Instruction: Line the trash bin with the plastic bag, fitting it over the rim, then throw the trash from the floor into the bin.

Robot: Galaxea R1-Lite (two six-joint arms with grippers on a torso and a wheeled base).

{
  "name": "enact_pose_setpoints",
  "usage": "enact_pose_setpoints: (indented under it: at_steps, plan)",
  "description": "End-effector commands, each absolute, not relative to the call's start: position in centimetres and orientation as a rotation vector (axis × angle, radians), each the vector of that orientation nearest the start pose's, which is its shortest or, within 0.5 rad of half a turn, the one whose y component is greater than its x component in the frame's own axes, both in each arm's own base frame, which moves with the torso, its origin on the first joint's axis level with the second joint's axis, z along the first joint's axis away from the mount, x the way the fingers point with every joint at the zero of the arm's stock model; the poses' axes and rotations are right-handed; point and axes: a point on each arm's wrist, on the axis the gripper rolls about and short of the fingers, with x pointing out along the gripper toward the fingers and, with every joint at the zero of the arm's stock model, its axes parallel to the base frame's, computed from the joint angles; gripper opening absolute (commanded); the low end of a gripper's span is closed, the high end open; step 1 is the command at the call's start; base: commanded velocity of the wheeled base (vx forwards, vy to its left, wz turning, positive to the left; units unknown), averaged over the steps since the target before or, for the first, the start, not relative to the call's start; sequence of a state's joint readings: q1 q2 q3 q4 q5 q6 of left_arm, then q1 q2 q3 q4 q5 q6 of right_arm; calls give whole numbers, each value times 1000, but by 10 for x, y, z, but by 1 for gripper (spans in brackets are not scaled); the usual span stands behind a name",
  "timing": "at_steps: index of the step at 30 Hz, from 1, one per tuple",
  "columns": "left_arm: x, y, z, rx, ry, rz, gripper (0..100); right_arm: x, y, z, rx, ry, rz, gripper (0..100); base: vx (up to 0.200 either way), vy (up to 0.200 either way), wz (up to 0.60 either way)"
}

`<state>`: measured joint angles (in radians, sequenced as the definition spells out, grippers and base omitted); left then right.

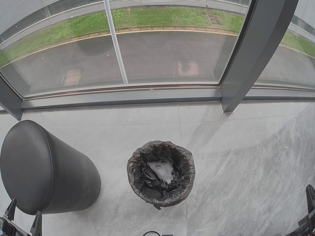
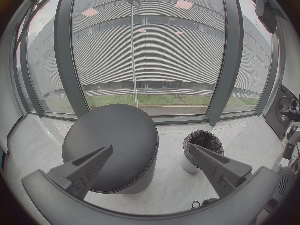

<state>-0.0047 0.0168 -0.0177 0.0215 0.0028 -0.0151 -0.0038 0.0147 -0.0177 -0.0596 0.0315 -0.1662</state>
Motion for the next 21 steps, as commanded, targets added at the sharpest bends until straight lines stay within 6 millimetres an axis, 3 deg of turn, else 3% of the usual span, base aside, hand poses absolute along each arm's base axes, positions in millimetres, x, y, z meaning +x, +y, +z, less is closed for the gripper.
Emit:
enact_pose_setpoints:
  at_steps: [1,15,21]
  plan:
    - [-23,0,75,-15,17,-1,100,-23,1,83,-181,-64,44,0,0,0,0]
    - [-23,0,75,-15,17,-1,100,-23,1,83,-180,-65,50,0,0,0,0]
    - [-23,0,75,-15,17,-1,100,-23,4,81,-237,-68,159,0,0,0,0]
